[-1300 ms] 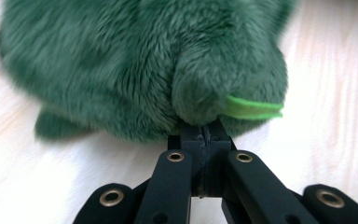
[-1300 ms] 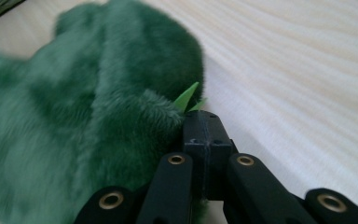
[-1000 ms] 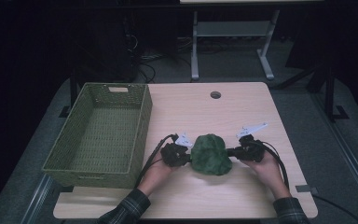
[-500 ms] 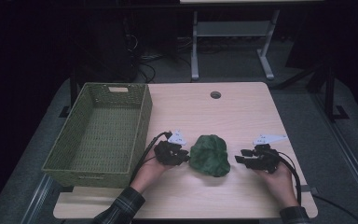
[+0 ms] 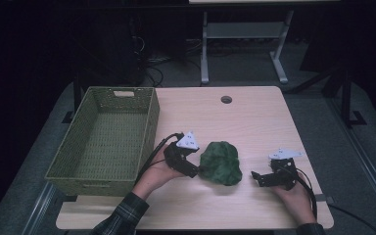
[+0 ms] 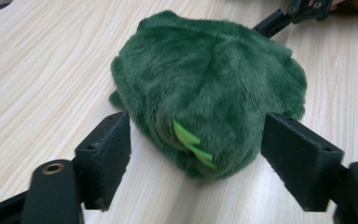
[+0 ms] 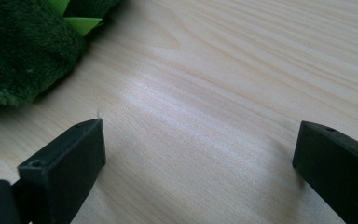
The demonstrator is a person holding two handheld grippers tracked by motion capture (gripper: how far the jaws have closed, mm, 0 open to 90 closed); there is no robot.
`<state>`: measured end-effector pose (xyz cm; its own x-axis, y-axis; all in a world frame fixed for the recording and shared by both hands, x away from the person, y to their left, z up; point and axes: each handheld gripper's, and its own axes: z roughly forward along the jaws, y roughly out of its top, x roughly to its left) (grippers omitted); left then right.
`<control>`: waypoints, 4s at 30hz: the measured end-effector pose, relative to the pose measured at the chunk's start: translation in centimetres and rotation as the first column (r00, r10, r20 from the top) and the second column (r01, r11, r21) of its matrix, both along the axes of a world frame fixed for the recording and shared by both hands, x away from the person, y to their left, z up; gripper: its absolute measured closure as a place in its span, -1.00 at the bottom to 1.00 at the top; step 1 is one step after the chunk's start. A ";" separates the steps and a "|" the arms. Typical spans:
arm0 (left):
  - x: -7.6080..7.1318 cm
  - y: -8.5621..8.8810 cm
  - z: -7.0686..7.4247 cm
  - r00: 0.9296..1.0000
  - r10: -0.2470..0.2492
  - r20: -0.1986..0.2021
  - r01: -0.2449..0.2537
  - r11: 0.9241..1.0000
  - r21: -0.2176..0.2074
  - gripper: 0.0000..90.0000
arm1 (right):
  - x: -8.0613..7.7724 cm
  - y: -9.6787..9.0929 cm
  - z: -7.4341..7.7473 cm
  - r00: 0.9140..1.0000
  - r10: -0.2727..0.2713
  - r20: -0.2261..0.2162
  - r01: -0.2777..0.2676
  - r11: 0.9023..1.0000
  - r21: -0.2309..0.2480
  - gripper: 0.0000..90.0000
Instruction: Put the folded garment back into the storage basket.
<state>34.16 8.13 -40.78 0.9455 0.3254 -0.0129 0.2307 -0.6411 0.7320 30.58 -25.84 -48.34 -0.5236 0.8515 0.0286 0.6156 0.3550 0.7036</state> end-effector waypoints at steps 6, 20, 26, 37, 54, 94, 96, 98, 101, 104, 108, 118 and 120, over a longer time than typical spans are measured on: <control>0.8 -1.9 -0.4 0.999 -0.050 -0.006 0.050 0.999 0.014 -0.63 | 0.0 0.0 0.0 1.000 -0.004 -0.002 0.004 1.000 0.001 -0.95; 1.5 -3.8 -3.8 0.998 -0.051 -0.042 0.055 0.994 0.092 -0.70 | 0.0 0.0 0.0 1.000 -0.005 -0.001 0.005 1.000 0.001 -0.95; 1.7 -3.9 -5.1 0.997 -0.042 -0.063 0.047 0.995 0.086 -0.70 | 0.0 0.0 0.0 1.000 -0.005 -0.001 0.005 1.000 0.001 -0.95; 1.6 -3.8 -6.4 0.998 -0.044 -0.049 0.048 0.996 0.079 -0.69 | 0.0 0.0 0.0 1.000 -0.006 -0.001 0.006 1.000 0.001 -0.95; 1.3 -3.4 -5.5 0.993 -0.037 -0.114 0.047 0.996 0.078 0.56 | 0.0 0.0 0.0 1.000 -0.008 -0.001 0.008 1.000 0.000 -0.95; 0.1 -0.1 5.1 0.984 0.108 -0.144 -0.104 0.994 0.034 0.66 | 0.0 0.0 0.0 1.000 -0.007 0.000 0.007 1.000 -0.004 -0.95; 0.2 0.1 5.5 0.985 0.102 -0.142 -0.098 0.995 0.037 0.66 | 0.0 0.0 0.0 1.000 -0.010 -0.004 0.010 1.000 -0.002 -0.95; 0.3 0.4 5.9 0.984 0.106 -0.140 -0.101 0.994 0.040 0.66 | -0.1 0.0 0.0 1.000 -0.010 -0.004 0.010 1.000 -0.002 -0.95; 0.3 0.9 6.4 0.985 0.109 -0.134 -0.105 0.994 0.037 0.66 | -0.1 0.0 0.0 1.000 -0.012 -0.004 0.012 1.000 -0.002 -0.95; 0.4 1.6 7.0 0.984 0.121 -0.133 -0.118 0.993 0.030 0.66 | -0.1 0.1 0.0 1.000 -0.012 -0.003 0.012 1.000 -0.002 -0.95; 0.5 2.5 7.7 0.982 0.140 -0.128 -0.137 0.990 0.031 0.66 | -0.1 0.0 0.0 1.000 -0.012 -0.003 0.012 1.000 -0.002 -0.95; 0.6 4.9 9.3 0.980 0.162 -0.115 -0.160 0.987 0.021 0.66 | -0.1 0.0 0.0 1.000 -0.012 -0.004 0.012 1.000 -0.002 -0.95; 0.6 5.5 9.6 0.978 0.174 -0.112 -0.172 0.985 0.025 0.65 | -0.1 0.0 0.0 1.000 -0.012 -0.004 0.012 1.000 -0.002 -0.95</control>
